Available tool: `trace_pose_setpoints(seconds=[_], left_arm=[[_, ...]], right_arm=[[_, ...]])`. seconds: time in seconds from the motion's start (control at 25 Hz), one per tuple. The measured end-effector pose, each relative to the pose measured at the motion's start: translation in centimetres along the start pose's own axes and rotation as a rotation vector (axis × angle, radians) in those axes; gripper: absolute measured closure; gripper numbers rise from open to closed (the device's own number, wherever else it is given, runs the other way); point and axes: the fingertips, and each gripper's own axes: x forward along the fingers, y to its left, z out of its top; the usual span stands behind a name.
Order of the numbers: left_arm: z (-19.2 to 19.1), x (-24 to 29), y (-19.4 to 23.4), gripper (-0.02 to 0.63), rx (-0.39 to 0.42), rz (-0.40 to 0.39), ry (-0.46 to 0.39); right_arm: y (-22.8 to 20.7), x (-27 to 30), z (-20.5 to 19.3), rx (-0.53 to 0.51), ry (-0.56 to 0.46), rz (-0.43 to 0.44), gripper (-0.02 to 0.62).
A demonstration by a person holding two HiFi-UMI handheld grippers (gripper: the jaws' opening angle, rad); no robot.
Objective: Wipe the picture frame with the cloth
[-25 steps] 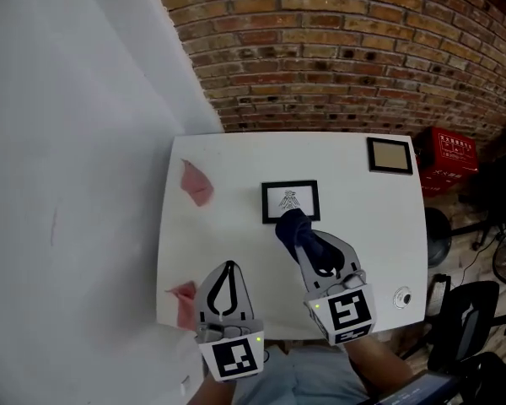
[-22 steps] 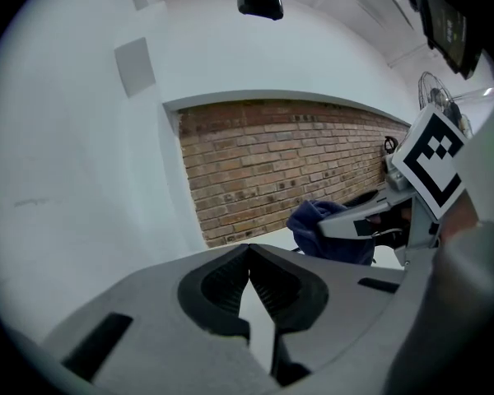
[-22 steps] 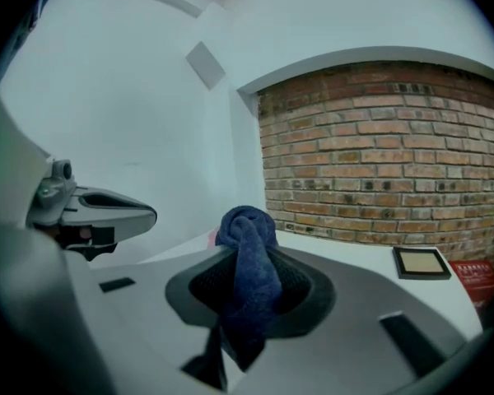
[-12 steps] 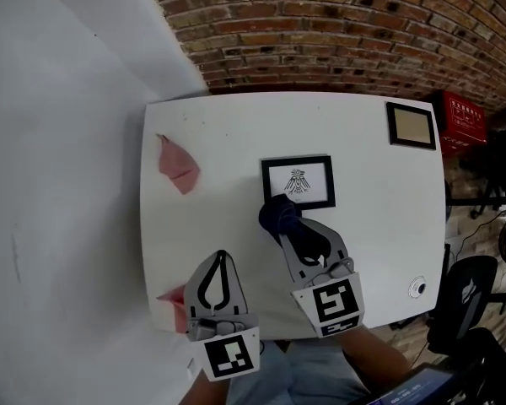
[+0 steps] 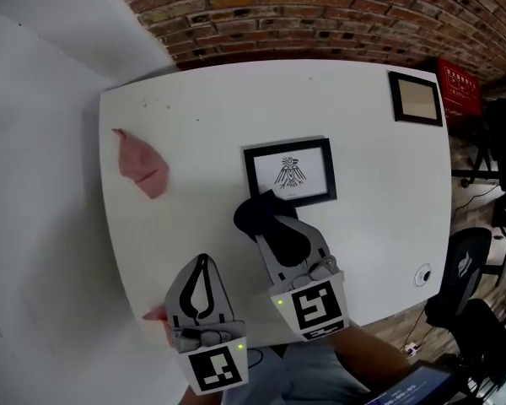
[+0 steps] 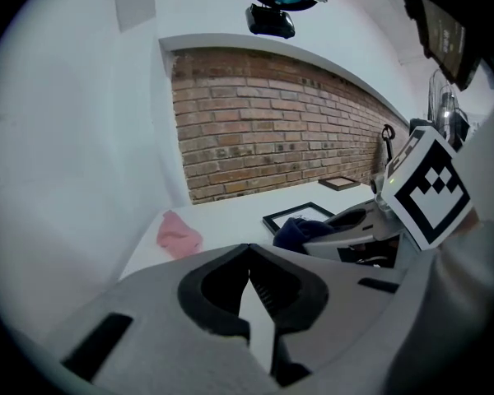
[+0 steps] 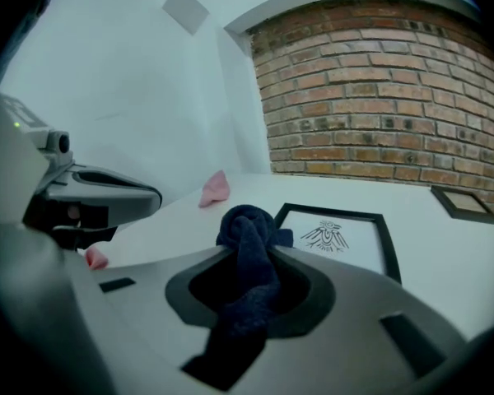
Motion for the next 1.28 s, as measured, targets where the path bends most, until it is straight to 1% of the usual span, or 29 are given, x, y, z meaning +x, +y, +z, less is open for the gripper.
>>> trace_pose_setpoints(seconds=[0.08, 0.16, 0.24, 0.36, 0.52, 1.28], left_arm=[[-0.4, 0.5, 0.1, 0.597, -0.011, -0.031, 0.013], [-0.6, 0.9, -0.1, 0.597, -0.004, -0.061, 0.016], [-0.5, 1.1, -0.6, 0.597, 0.007, -0.070, 0.008], [0.0, 1.1, -1.2, 0.597, 0.024, -0.068, -0.004], [0.4, 0.7, -1.6, 0.597, 0.027, -0.060, -0.002], [1.1, 0.6, -3.4, 0.597, 0.056, -0.065, -0.003]], right_arm=[[0.1, 0.5, -0.2, -0.008, 0.011, -0.016, 0.512], [0.2, 0.7, -0.4, -0.006, 0.022, -0.028, 0.512], [0.0, 0.5, -0.5, 0.015, 0.027, -0.031, 0.512], [-0.5, 0.1, -0.5, 0.040, 0.014, -0.042, 0.514], [-0.9, -0.1, -0.9, 0.026, 0.007, -0.039, 0.514], [-3.3, -1.5, -1.6, 0.078, 0.003, -0.069, 0.514]])
